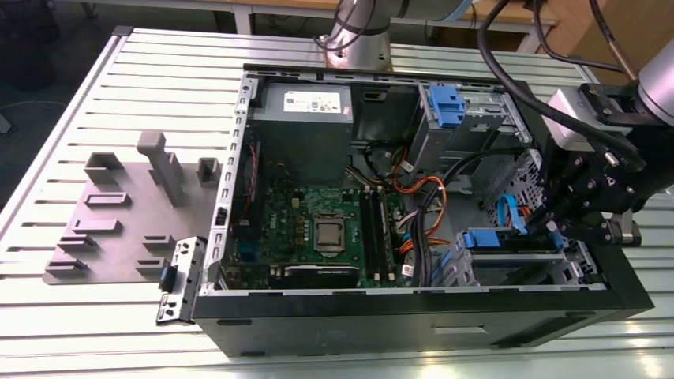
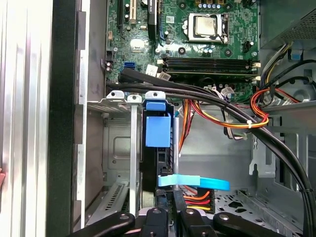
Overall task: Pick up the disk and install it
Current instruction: 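Insert the second disk wire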
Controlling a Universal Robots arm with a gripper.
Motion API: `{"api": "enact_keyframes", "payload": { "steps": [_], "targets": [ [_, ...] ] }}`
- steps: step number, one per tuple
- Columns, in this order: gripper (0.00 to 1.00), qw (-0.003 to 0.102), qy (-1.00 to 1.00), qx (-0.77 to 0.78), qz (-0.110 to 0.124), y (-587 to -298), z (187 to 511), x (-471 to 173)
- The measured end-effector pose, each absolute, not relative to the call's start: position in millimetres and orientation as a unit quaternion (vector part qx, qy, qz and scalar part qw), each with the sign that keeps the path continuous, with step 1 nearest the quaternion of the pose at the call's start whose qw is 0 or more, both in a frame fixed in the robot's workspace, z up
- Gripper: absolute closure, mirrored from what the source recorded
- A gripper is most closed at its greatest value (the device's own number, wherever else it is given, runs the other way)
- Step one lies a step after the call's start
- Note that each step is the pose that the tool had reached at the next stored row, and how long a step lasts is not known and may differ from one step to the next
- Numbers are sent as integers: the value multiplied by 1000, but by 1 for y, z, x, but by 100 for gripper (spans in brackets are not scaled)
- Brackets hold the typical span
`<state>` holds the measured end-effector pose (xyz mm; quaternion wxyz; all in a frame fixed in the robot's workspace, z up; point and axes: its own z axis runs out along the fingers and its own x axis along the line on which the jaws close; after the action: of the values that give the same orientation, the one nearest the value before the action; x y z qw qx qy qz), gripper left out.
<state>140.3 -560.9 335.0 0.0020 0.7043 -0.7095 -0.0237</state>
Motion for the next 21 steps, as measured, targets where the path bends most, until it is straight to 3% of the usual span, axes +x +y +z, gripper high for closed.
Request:
{"api": "enact_keyframes", "payload": {
  "steps": [21],
  "targets": [
    [84, 2, -709, 704, -24, -562, 334, 141]
  ]
}}
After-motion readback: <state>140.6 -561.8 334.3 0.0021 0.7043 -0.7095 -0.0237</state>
